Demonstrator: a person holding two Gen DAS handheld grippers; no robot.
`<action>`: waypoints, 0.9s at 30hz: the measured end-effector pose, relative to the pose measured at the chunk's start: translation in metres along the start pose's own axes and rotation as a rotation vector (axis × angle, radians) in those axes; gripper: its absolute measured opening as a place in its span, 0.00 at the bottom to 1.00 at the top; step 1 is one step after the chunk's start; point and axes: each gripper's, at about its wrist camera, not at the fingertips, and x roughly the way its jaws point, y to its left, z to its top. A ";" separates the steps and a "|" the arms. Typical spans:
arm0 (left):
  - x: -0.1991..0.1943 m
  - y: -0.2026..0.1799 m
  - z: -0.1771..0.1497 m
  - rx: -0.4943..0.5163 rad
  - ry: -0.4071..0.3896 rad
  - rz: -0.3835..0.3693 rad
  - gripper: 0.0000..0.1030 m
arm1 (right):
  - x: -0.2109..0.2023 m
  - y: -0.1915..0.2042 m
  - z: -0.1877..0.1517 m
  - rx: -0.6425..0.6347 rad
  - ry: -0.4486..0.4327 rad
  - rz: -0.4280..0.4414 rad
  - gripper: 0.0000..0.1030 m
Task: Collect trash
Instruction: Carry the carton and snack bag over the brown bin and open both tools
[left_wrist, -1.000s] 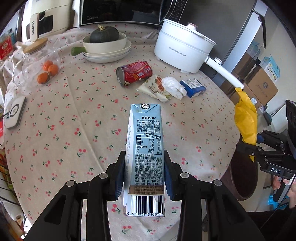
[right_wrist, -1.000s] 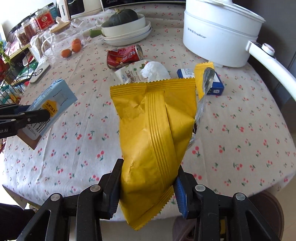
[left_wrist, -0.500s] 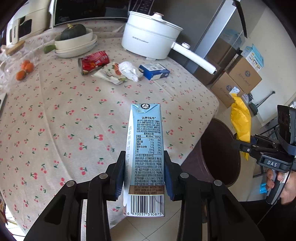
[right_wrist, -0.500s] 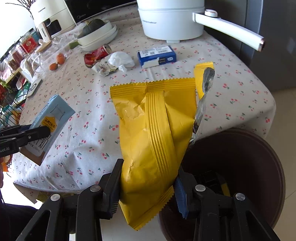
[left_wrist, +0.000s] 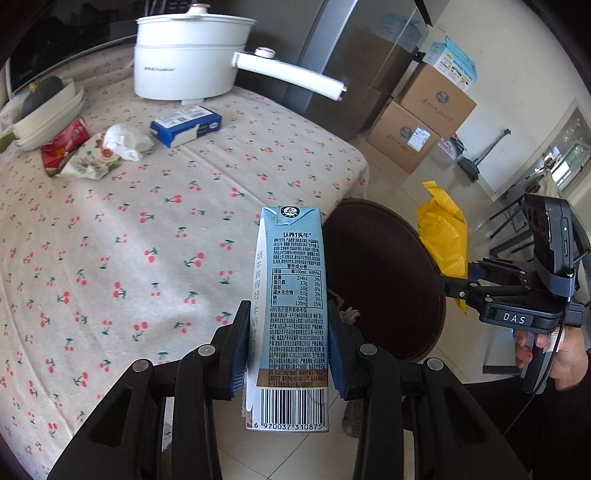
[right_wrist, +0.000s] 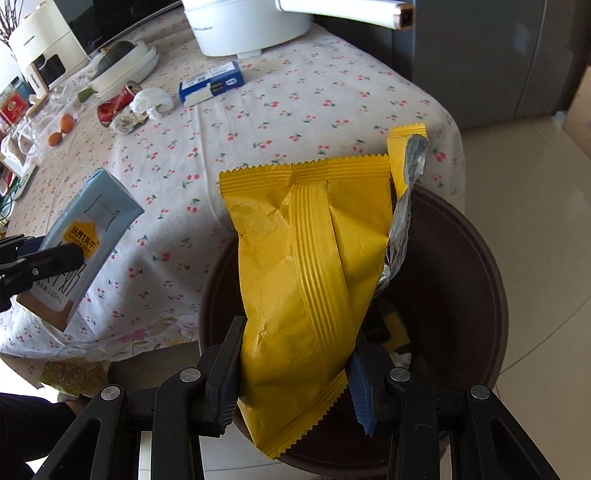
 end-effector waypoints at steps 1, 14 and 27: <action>0.005 -0.008 0.001 0.015 0.006 -0.012 0.38 | -0.001 -0.005 -0.002 0.013 0.002 0.003 0.42; 0.064 -0.069 0.016 0.124 0.016 -0.069 0.38 | -0.001 -0.051 -0.020 0.111 0.026 -0.025 0.42; 0.055 -0.047 0.017 0.092 0.001 0.085 0.94 | 0.002 -0.059 -0.025 0.119 0.040 -0.041 0.43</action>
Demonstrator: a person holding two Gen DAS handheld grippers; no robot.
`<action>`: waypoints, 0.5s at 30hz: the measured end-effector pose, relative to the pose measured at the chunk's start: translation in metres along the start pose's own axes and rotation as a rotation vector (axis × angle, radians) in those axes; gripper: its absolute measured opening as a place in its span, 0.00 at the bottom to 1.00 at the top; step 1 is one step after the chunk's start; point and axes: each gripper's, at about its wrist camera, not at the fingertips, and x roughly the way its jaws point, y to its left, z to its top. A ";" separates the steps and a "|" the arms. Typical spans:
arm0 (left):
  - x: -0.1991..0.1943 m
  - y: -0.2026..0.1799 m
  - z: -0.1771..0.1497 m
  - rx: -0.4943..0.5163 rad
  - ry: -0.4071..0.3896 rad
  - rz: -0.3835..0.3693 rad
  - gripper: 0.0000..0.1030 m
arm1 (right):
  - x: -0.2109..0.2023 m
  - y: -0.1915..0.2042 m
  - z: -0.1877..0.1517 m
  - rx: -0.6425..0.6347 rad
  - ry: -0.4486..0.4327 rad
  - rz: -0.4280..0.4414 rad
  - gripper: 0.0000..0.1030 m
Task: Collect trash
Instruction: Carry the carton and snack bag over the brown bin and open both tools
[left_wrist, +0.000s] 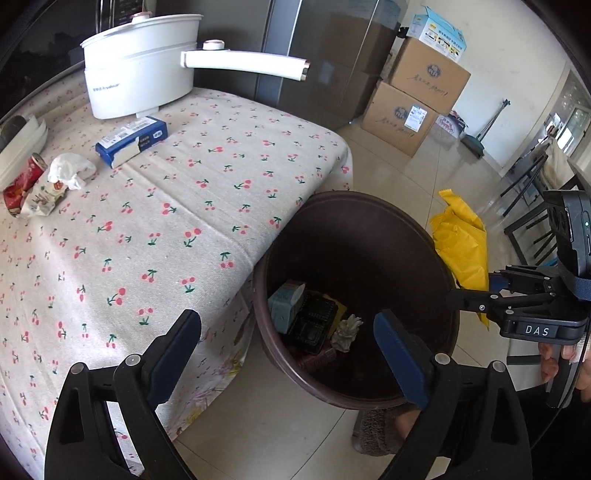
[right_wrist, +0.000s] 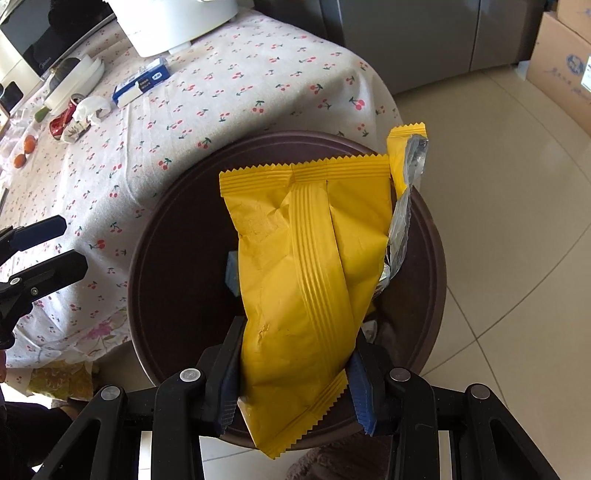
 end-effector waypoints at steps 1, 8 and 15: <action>-0.002 0.002 -0.001 -0.001 -0.001 0.007 0.95 | 0.000 0.001 0.000 -0.001 0.000 -0.001 0.43; -0.017 0.016 -0.008 -0.013 -0.009 0.047 1.00 | 0.004 0.003 0.002 0.034 0.016 -0.019 0.77; -0.035 0.041 -0.014 -0.063 -0.019 0.072 1.00 | 0.005 0.010 0.005 0.037 0.017 -0.029 0.80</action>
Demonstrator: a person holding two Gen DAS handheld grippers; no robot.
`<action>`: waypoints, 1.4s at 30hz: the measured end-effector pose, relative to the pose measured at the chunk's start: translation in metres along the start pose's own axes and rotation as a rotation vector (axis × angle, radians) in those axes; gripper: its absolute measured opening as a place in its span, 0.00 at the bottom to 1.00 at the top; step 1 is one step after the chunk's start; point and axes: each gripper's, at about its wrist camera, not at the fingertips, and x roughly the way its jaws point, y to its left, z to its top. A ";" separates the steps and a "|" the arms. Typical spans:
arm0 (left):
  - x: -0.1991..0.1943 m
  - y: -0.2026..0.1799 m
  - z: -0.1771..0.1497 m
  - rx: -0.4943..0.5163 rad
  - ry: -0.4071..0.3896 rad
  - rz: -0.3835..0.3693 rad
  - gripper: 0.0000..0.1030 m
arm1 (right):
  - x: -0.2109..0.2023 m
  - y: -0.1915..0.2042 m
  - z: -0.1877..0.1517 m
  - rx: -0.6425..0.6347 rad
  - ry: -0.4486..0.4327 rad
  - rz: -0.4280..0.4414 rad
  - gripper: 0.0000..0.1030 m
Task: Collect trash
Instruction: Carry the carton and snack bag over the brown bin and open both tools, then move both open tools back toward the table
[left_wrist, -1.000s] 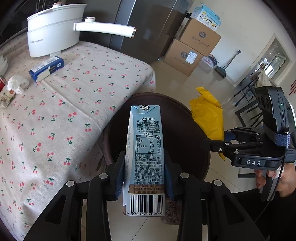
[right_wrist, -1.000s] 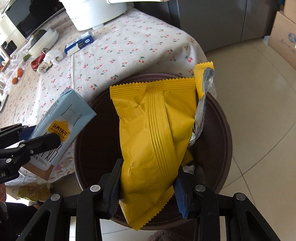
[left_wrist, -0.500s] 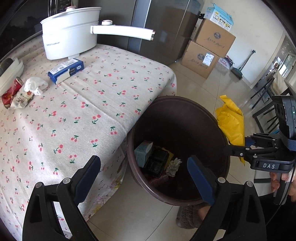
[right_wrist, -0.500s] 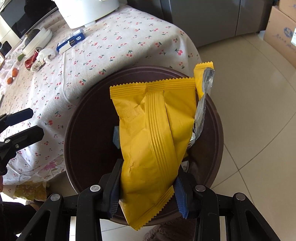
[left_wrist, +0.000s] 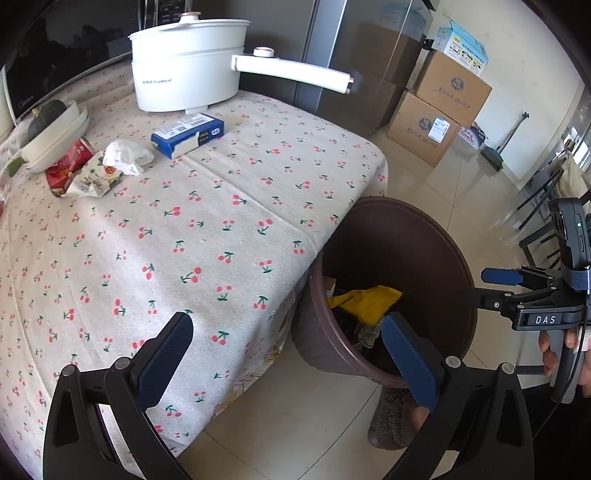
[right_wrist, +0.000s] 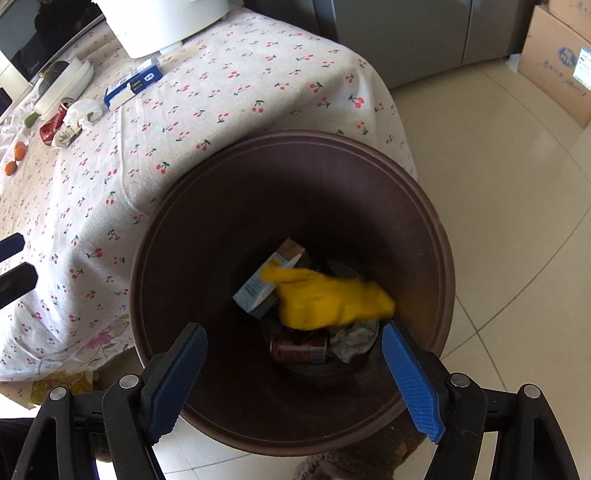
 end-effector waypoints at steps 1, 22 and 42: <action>-0.003 0.004 -0.001 -0.008 -0.001 0.004 1.00 | 0.001 0.002 0.001 0.000 0.003 0.000 0.80; -0.066 0.105 -0.013 -0.156 -0.056 0.152 1.00 | 0.004 0.111 0.043 -0.171 -0.033 0.022 0.82; -0.082 0.219 0.000 -0.350 -0.083 0.275 1.00 | 0.049 0.188 0.149 -0.179 -0.037 0.002 0.83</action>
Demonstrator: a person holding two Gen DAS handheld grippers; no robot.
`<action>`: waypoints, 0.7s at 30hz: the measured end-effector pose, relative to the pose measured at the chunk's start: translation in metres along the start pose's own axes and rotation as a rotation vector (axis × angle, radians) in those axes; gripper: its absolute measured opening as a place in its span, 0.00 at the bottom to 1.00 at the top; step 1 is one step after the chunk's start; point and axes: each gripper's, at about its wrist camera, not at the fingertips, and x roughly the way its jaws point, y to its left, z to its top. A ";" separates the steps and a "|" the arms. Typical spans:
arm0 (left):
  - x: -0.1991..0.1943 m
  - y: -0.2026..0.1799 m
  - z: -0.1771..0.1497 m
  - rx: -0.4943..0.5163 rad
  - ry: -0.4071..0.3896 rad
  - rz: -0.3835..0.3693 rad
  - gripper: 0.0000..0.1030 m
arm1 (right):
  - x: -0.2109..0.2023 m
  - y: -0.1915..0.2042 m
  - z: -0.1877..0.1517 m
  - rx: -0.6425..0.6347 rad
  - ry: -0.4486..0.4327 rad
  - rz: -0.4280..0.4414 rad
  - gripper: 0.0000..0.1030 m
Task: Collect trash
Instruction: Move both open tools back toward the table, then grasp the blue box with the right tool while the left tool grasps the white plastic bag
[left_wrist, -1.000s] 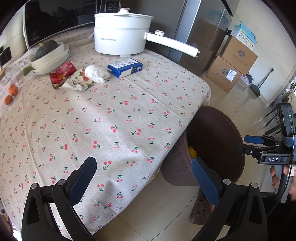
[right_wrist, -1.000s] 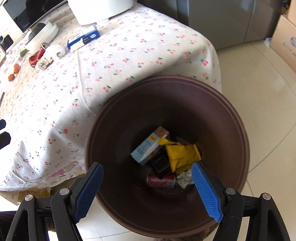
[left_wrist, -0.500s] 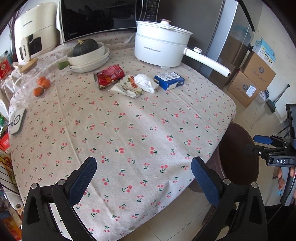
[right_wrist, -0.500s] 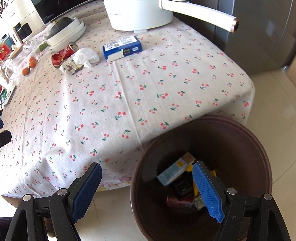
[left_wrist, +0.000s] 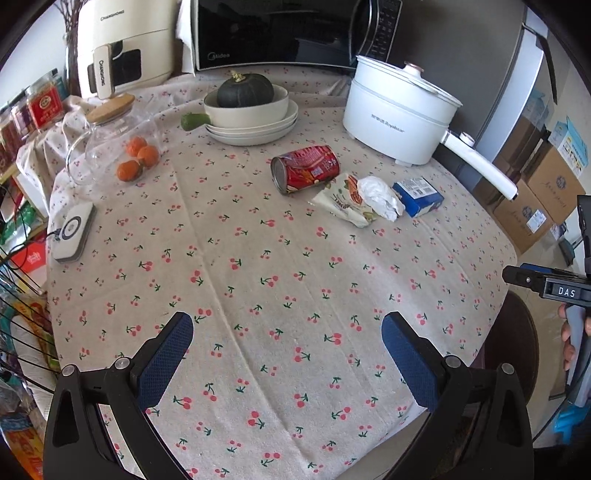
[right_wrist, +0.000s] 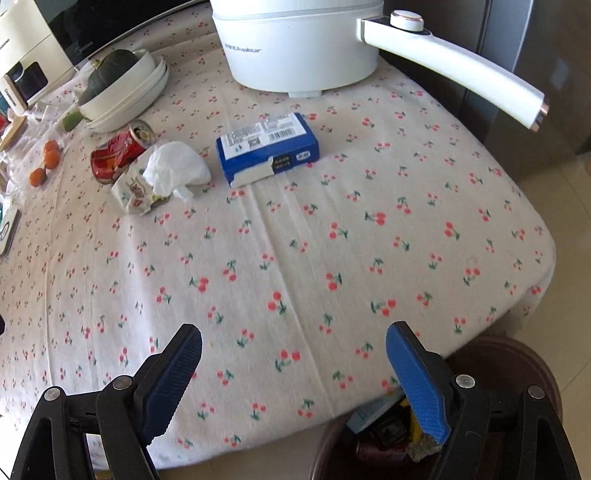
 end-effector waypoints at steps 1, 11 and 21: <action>0.003 0.004 0.003 -0.016 -0.001 0.005 1.00 | 0.005 0.002 0.010 0.010 -0.001 -0.003 0.83; 0.026 0.031 0.015 -0.096 0.010 0.090 1.00 | 0.075 0.013 0.092 0.274 -0.001 0.032 0.84; 0.033 0.043 0.017 -0.110 0.018 0.111 1.00 | 0.132 0.015 0.131 0.465 0.004 -0.009 0.85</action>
